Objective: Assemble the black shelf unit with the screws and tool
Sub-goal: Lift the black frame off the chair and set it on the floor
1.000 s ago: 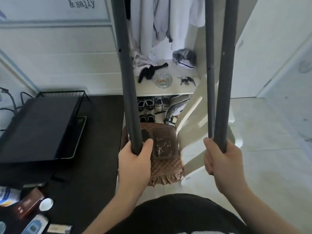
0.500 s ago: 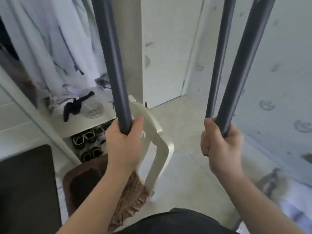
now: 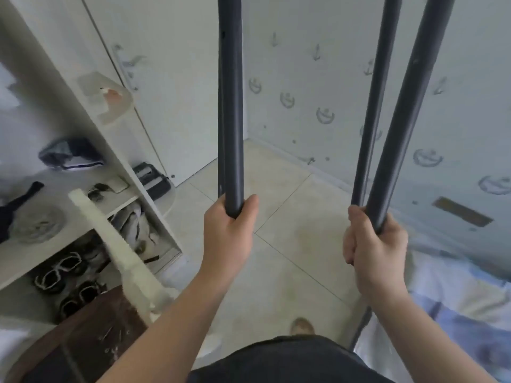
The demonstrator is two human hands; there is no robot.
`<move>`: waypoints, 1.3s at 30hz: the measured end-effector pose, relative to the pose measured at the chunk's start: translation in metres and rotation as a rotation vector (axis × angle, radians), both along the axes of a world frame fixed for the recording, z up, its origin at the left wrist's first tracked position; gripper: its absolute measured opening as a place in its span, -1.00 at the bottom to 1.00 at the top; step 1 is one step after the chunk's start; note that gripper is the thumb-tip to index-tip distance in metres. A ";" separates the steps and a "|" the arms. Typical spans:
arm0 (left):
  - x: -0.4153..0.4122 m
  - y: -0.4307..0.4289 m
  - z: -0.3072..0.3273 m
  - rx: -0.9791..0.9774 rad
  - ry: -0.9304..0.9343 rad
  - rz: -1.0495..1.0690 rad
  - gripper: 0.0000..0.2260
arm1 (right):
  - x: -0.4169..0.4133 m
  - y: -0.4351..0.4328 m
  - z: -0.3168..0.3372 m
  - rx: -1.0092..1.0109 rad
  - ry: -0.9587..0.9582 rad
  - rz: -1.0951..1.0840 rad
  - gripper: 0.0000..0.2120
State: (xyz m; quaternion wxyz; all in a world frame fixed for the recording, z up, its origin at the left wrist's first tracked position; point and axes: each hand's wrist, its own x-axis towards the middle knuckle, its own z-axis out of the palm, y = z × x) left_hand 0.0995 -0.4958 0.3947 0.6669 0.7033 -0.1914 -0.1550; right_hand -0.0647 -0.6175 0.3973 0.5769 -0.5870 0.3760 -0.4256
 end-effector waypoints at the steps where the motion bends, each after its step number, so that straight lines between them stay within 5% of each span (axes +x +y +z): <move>1: 0.001 -0.022 -0.006 0.040 0.009 -0.010 -0.60 | -0.001 -0.022 -0.008 0.023 0.020 -0.005 -0.74; 16: 0.028 -0.237 -0.150 0.712 0.490 -0.196 -0.74 | -0.014 -0.212 -0.164 0.663 0.498 -0.052 -0.94; 26: 0.079 -0.333 -0.281 1.086 0.839 -0.351 -0.92 | 0.014 -0.274 -0.307 1.027 0.869 -0.075 -0.83; 32: 0.114 -0.368 -0.341 1.214 0.986 -0.384 -0.95 | 0.021 -0.304 -0.365 1.082 1.018 -0.102 -0.89; 39: 0.129 -0.396 -0.388 1.279 0.932 -0.468 -0.93 | 0.038 -0.328 -0.399 0.842 1.273 0.013 -0.91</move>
